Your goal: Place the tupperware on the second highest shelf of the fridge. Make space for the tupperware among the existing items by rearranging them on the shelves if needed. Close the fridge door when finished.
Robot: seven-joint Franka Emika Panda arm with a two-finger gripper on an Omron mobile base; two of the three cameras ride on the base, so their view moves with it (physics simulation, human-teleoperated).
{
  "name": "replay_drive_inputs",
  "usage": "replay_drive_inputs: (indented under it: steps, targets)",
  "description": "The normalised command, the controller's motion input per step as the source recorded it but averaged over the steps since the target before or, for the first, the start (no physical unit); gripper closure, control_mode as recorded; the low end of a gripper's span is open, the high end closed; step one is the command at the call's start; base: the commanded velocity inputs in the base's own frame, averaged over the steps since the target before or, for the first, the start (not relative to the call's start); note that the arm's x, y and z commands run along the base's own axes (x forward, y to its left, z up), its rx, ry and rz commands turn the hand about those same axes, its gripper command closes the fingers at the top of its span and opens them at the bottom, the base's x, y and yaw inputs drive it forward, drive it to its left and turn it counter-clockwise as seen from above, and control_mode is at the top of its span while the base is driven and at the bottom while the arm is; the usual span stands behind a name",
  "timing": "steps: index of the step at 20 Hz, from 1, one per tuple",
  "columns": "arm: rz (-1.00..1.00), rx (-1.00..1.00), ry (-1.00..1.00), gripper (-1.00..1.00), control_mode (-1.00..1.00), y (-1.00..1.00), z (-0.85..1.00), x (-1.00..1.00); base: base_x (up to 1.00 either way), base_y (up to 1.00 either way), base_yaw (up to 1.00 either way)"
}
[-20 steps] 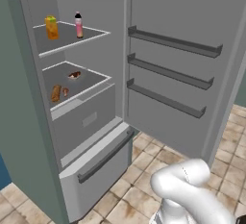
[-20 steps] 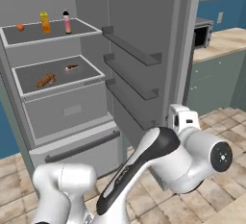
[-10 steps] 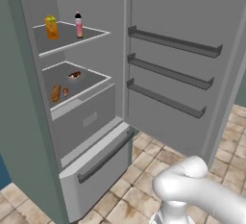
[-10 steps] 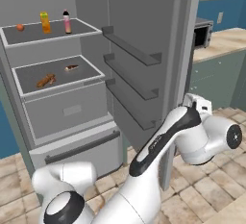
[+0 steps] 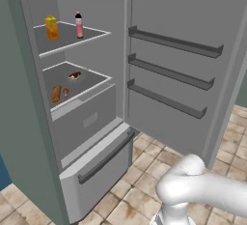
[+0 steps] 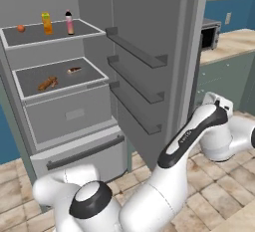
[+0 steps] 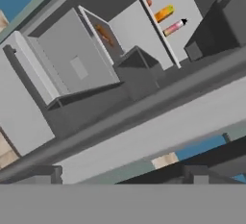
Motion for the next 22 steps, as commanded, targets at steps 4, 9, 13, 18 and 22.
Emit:
replay_drive_inputs:
  steps: [4,9,13,18,22]
  targets:
    - [0.01,0.02,0.00,-1.00,-1.00,-0.03,-0.16,0.36,0.00,0.00,0.00]
    - [0.03,0.04,0.02,-1.00,-1.00,-0.04,-0.04,0.50,0.00,0.00,0.00]
    - [0.04,0.05,0.03,-1.00,-1.00,-0.09,0.00,0.59,0.00,0.00,0.00]
    - [0.09,0.00,0.01,-1.00,-1.00,0.00,-0.06,0.47,0.00,0.00,0.00]
    - [0.23,0.00,0.02,-1.00,-1.00,0.19,-0.07,0.11,0.00,0.00,0.00]
